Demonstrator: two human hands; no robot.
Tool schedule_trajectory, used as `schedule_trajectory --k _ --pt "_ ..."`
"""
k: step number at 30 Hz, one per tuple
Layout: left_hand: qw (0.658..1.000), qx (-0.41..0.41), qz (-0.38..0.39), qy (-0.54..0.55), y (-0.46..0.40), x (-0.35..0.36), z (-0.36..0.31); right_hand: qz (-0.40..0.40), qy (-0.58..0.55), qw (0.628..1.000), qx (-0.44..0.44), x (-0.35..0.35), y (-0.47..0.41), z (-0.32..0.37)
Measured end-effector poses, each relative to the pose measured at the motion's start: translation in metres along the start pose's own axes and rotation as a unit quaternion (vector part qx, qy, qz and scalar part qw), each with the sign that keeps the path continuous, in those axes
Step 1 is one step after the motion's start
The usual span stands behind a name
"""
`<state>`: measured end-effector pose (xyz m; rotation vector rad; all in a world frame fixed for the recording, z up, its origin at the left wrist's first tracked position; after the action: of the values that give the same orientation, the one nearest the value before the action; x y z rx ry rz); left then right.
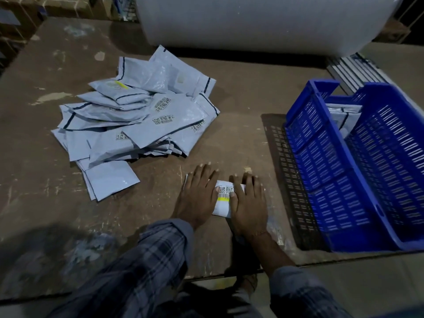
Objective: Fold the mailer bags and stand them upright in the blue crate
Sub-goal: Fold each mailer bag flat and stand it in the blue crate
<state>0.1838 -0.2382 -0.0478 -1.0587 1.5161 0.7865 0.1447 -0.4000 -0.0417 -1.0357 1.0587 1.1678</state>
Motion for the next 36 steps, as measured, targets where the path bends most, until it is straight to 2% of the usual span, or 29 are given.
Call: schedule_trajectory --k 13,19,23,31,36 --pt "0.999 0.016 0.002 -0.042 -0.001 0.003 -0.004 0.001 0.006 1.000 -0.013 0.003 -0.006 0.001" --pt "0.999 0.006 0.009 -0.034 -0.003 0.007 -0.002 -0.010 0.006 1.000 0.017 -0.004 0.007 0.005" --pt "0.999 0.026 -0.004 -0.034 -0.001 0.005 -0.003 -0.002 0.000 1.000 -0.019 -0.001 0.024 0.012" --pt "0.996 0.074 0.000 -0.055 0.015 0.002 -0.005 0.020 -0.008 0.999 -0.048 -0.003 0.006 0.008" --pt "0.999 0.021 0.000 -0.029 0.009 -0.004 -0.005 0.025 -0.020 0.998 -0.061 -0.003 0.033 0.018"
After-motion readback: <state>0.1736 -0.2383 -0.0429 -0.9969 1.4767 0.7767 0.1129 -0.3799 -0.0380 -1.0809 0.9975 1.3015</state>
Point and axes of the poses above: each hand's wrist, its own y-axis away from the middle knuckle, its own x-axis out of the palm, z = x × y, the point moved 8 cm from there along -y, towards the middle knuckle, and after that the axes turned 2 degrees about x, right-handed, at the moved point
